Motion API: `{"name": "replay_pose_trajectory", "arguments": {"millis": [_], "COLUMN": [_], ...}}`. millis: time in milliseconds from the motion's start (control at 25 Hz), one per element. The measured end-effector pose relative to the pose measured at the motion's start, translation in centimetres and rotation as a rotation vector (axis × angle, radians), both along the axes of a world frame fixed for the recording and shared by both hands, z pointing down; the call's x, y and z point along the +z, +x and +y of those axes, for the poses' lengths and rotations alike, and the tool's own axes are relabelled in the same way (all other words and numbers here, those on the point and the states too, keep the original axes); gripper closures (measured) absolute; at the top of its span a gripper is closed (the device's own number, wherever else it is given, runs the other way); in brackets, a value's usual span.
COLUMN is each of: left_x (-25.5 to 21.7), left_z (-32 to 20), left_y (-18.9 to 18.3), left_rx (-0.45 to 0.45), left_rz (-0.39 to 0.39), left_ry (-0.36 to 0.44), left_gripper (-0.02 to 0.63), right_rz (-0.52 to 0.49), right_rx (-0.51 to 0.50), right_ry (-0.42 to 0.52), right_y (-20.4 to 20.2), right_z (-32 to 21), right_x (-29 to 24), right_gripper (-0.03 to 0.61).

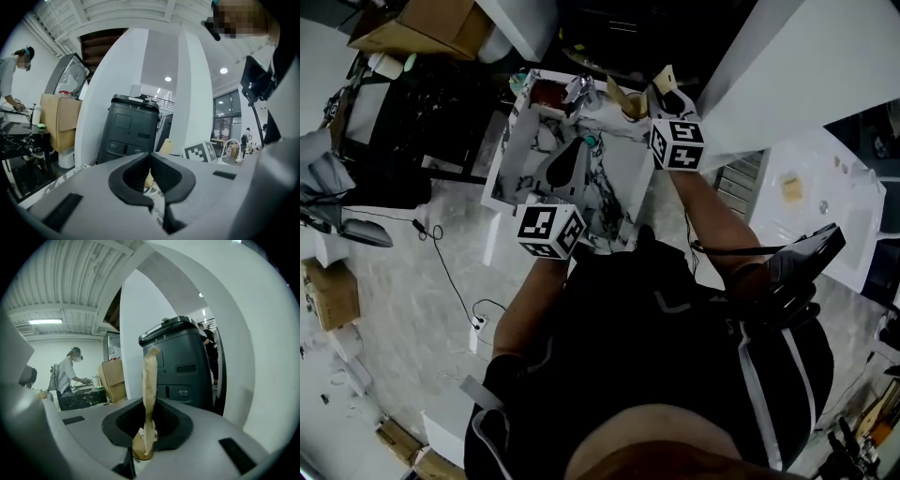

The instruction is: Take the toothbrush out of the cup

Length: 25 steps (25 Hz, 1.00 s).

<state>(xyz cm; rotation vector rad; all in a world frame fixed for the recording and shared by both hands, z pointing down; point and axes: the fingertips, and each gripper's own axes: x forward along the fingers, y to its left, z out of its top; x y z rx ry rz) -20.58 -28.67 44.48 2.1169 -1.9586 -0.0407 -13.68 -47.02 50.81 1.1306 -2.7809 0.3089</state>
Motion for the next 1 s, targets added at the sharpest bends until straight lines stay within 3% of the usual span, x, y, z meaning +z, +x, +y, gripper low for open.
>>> {"name": "replay_pose_trajectory", "arguments": {"millis": [280, 440, 640, 1000], "left_x": [-0.7, -1.6, -3.0, -2.9], "left_z": [-0.1, -0.1, -0.1, 0.4], "left_y": [0.8, 0.3, 0.1, 0.5], "left_rx": [0.119, 0.149, 0.182, 0.25], "left_rz": [-0.046, -0.021, -0.06, -0.049], "left_ry": [0.013, 0.039, 0.082, 0.062], "left_gripper": [0.601, 0.601, 0.604, 0.604], "right_rz": [-0.051, -0.062, -0.071, -0.062], "right_rx": [0.051, 0.084, 0.117, 0.186], "right_ry": [0.033, 0.057, 0.087, 0.102], "right_y": [1.0, 1.8, 3.0, 5.3], "right_z": [2.2, 3.7, 5.6, 9.6], "right_x": [-4.2, -6.5, -8.8, -10.1], "right_gripper": [0.526, 0.526, 0.526, 0.526]}}
